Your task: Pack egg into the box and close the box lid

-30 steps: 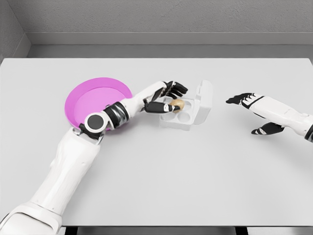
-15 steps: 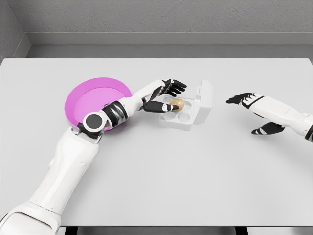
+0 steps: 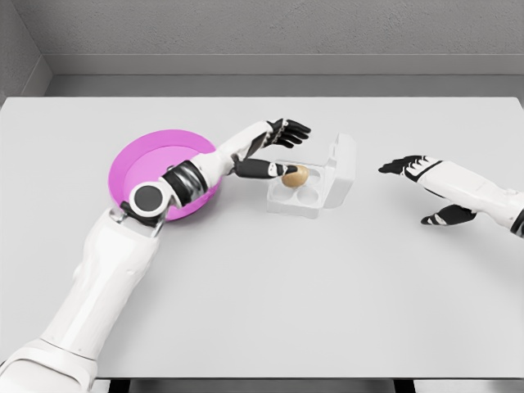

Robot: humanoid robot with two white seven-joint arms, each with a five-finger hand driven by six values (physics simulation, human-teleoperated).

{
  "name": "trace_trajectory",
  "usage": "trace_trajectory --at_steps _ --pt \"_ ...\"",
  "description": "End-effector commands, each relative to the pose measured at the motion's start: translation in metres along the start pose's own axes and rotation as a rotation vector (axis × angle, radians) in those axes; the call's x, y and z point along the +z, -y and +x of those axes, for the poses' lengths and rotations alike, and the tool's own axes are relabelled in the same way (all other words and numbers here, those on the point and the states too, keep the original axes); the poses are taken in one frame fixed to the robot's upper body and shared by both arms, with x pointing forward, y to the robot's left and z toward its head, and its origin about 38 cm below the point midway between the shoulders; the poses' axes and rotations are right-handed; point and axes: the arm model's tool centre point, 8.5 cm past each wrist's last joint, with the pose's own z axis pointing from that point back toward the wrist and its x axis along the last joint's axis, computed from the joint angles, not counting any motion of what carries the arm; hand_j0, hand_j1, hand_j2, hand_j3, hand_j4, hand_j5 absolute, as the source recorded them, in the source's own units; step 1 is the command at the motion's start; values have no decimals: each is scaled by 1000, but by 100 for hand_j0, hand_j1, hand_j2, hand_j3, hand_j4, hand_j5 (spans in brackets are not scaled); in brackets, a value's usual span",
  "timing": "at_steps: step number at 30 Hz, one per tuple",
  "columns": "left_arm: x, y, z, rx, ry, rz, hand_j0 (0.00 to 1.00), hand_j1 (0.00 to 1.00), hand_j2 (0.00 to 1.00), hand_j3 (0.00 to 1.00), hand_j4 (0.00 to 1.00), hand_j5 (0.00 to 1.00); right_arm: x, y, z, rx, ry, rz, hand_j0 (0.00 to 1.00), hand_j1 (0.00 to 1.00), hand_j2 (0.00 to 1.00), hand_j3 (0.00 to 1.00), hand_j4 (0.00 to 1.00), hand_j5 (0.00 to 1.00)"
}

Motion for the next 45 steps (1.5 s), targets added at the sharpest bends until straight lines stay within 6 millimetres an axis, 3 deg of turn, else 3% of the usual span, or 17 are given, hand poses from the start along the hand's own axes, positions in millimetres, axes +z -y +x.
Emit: trace_trajectory --at_steps 1,14,28,45 --pt "2 -4 1 2 3 10 73 73 73 73 73 73 0 2 0 -4 0 -6 100 100 100 100 100 100" --pt "5 -2 -11 7 -30 4 73 73 73 73 73 73 0 2 0 -4 0 -6 100 100 100 100 100 100" --pt "6 19 -21 24 -48 -33 73 73 73 73 73 73 0 0 0 -5 1 -4 100 100 100 100 100 100" --pt "11 25 -14 19 -17 -35 73 73 73 73 73 73 0 0 0 -6 1 -5 100 100 100 100 100 100"
